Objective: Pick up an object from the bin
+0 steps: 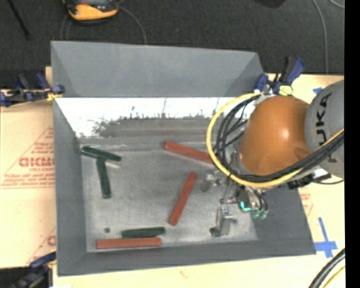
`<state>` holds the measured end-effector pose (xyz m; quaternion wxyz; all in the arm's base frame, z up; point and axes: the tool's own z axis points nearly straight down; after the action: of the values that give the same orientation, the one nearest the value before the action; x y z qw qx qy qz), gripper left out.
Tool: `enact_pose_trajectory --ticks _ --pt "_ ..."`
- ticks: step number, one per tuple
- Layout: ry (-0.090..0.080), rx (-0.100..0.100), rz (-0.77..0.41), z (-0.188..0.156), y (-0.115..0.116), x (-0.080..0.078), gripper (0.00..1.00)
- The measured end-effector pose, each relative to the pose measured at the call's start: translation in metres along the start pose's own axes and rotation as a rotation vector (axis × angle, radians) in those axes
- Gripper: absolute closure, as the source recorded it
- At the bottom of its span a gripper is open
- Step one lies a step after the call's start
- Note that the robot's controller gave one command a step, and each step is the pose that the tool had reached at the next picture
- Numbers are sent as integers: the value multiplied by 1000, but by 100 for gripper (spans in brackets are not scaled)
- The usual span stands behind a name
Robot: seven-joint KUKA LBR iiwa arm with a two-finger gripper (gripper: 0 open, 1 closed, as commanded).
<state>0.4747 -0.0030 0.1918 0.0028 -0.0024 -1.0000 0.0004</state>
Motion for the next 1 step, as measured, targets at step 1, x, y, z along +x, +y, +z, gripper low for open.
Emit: enact_pose_trajectory --ticks 1 --pt "-9 0 0 -4 0 -2 0"
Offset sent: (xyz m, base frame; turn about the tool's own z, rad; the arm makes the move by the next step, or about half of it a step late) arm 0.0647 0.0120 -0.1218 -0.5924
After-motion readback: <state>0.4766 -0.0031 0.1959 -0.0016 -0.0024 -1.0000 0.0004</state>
